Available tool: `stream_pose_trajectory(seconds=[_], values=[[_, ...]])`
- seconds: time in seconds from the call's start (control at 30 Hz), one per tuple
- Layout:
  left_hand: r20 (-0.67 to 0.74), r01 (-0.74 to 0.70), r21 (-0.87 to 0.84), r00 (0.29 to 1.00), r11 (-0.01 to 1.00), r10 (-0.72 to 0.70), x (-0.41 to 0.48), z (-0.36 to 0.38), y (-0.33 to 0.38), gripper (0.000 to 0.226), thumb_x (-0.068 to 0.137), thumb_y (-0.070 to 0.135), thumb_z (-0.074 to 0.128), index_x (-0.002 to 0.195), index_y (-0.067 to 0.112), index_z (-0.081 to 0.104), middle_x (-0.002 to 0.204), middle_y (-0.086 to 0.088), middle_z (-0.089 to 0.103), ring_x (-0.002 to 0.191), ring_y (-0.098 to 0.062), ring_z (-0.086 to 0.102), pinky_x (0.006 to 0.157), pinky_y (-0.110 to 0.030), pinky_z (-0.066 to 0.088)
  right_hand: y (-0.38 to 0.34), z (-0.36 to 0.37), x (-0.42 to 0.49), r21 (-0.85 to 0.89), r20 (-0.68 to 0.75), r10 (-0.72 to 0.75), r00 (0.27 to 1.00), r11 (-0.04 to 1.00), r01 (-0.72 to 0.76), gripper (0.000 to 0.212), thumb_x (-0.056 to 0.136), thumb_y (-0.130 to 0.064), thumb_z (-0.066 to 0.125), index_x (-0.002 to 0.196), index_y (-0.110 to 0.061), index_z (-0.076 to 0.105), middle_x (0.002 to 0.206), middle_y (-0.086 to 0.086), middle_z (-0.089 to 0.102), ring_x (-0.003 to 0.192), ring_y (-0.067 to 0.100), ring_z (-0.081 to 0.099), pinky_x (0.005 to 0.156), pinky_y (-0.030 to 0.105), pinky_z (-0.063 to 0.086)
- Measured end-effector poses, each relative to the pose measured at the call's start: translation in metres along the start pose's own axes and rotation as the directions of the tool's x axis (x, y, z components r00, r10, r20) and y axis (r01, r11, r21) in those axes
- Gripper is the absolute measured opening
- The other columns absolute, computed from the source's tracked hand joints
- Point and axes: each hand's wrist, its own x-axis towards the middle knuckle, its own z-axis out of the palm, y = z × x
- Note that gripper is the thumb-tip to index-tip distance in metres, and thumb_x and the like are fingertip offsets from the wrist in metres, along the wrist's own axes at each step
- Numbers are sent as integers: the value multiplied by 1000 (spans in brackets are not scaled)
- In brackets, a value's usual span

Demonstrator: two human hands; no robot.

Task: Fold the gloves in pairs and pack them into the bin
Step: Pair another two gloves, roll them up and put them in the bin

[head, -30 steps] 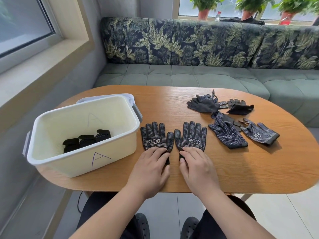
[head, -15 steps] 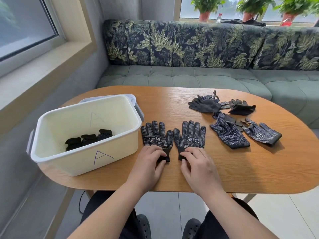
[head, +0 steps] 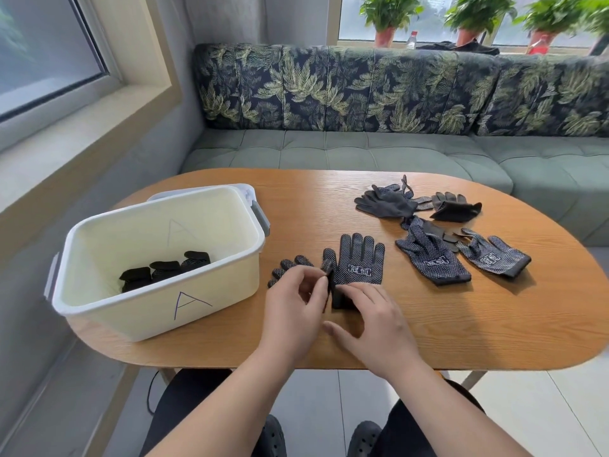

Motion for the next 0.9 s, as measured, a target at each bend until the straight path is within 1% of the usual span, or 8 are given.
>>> stream_pose_trajectory(seconds=[0.07, 0.13, 0.27, 0.43, 0.5, 0.6, 0.73, 0.9], values=[[22, 83, -126, 996, 988, -81, 0, 11, 15, 9, 97, 14, 75, 95, 23, 74, 81, 11, 76, 77, -4, 71, 72, -17, 53, -1, -1, -1, 47, 25, 10, 1000, 999, -12, 74, 83, -68, 73, 142, -26, 59, 137, -16, 59, 131, 9, 50, 113, 29, 40], [77, 106, -164, 993, 981, -95, 0, 20, 25, 10, 96, 13, 76, 91, 22, 75, 80, 11, 76, 76, -3, 71, 71, -15, 52, 1, -1, 1, 116, 10, 45, 999, 992, -46, 59, 86, -53, 71, 136, -23, 62, 130, -14, 61, 126, 11, 52, 110, 34, 45], [143, -95, 43, 986, 994, 88, 0, 33, 14, 7, 96, 22, 74, 101, 26, 72, 101, 15, 70, 99, -4, 66, 91, -25, 52, 7, -3, 4, 333, -93, 203, 975, 929, -161, 24, 100, -31, 53, 113, -21, 71, 107, -12, 68, 108, 14, 58, 95, 29, 48], [336, -288, 366, 927, 885, 163, 4, 28, -13, 50, 105, 44, 57, 151, 24, 50, 155, 8, 48, 148, -14, 39, 125, -34, 31, 9, -16, 3, 637, -62, 607, 793, 635, -436, 39, 106, -36, 58, 81, -8, 66, 73, 4, 63, 70, 20, 52, 69, 41, 42], [457, -311, 481, 887, 820, 68, 7, 23, -24, 64, 108, 53, 49, 163, 25, 33, 167, 6, 36, 159, -17, 24, 131, -40, 21, 6, -25, 5, 734, -41, 688, 725, 512, -445, 38, 106, -30, 60, 81, -2, 64, 77, 6, 62, 75, 22, 54, 71, 38, 43], [556, -351, 548, 831, 759, -17, 13, 14, -36, 69, 109, 59, 41, 167, 26, 24, 173, 5, 29, 163, -18, 13, 133, -41, 10, 2, -35, 10, 823, -32, 768, 640, 384, -420, 24, 109, -24, 57, 88, -15, 64, 88, 0, 66, 85, 18, 60, 75, 28, 44], [567, -412, 600, 824, 686, -1, 13, 4, -52, 68, 108, 66, 28, 166, 30, 31, 175, 10, 24, 164, -19, 7, 133, -42, 7, 4, -31, 11, 802, -66, 768, 638, 421, -424, 29, 107, -35, 59, 89, -14, 69, 91, 1, 72, 89, 19, 65, 80, 36, 47], [560, -448, 627, 828, 637, 31, 3, -10, -62, 82, 100, 74, 10, 166, 31, 33, 176, 10, 19, 164, -21, 2, 133, -42, 6, 1, -29, 12, 717, -123, 742, 659, 525, -458, 19, 109, -28, 57, 94, -19, 64, 90, -3, 68, 86, 11, 63, 76, 35, 44]])
